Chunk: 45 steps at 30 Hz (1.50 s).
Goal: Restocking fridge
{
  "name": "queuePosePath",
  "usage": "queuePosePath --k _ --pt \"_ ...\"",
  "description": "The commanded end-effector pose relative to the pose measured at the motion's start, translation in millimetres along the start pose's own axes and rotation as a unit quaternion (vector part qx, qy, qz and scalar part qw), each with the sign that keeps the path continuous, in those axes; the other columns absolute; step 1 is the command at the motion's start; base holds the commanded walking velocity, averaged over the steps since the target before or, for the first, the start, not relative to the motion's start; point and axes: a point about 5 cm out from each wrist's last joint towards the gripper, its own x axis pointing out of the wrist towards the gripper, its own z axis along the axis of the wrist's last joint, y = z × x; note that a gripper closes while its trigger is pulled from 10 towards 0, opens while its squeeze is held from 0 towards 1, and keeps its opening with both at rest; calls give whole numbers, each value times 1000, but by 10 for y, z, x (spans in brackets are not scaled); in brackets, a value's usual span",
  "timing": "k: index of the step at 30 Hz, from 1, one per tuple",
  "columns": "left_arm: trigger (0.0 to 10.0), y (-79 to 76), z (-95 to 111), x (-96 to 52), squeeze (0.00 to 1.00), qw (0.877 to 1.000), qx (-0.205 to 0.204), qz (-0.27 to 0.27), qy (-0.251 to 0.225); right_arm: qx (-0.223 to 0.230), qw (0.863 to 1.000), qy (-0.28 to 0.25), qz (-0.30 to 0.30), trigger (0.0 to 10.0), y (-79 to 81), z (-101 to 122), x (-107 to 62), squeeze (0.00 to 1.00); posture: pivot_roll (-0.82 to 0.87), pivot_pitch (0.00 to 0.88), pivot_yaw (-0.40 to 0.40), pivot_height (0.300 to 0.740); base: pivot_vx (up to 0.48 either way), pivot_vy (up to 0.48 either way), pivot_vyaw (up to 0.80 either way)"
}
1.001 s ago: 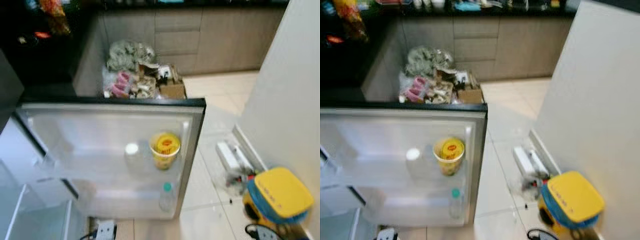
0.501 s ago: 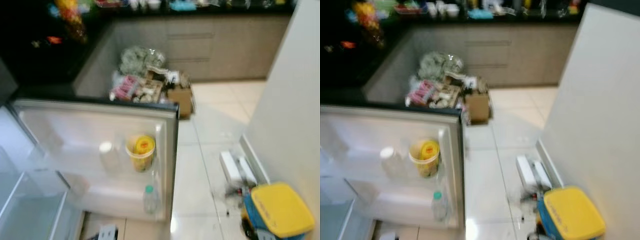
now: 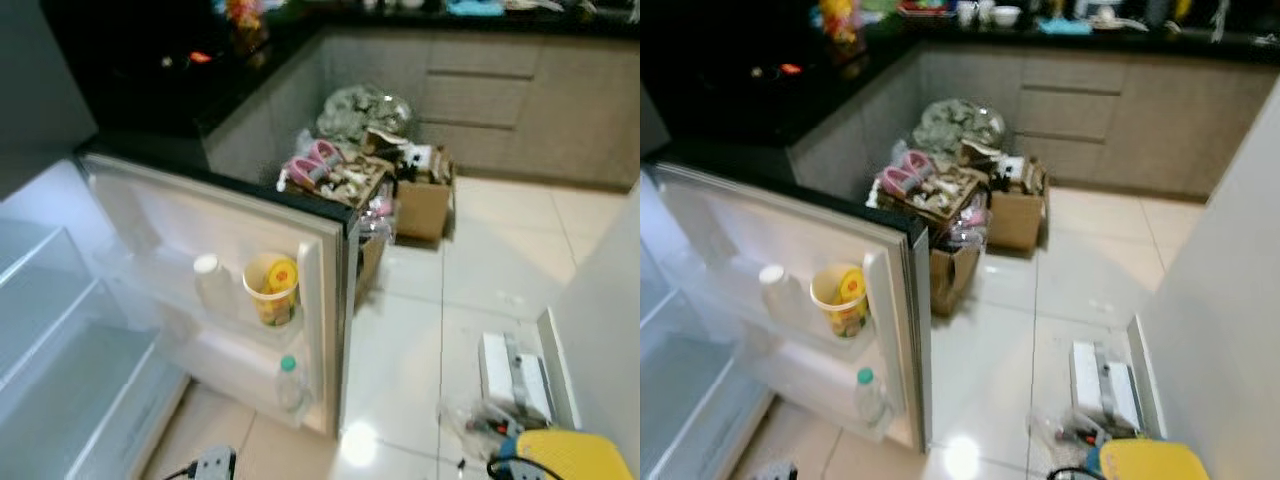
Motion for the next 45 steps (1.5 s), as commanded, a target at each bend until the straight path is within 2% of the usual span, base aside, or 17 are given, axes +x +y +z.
queuePosePath --k 1,10,37,42,45 --pt "10000 4 -71 -16 0 1000 -1 3 13 -16 1000 7 10 10000 18 -35 -5 0 -56 62 -31 740 0 -405 706" --pt "10000 1 -84 -17 0 1000 -1 5 16 -33 999 3 24 10000 44 8 8 0 -57 64 -31 740 0 -368 701" --pt "10000 31 -63 -19 0 1000 -1 17 15 -53 998 0 31 10000 31 56 8 0 -55 62 -31 740 0 0 700" --pt "10000 28 -84 -26 0 1000 -7 12 17 -45 999 -11 -18 10000 -35 95 6 0 -55 66 -30 740 0 0 589" --pt "10000 21 -109 -32 0 1000 -2 2 26 -60 997 9 -44 10000 -68 72 5 0 -56 67 -30 740 0 -430 0"
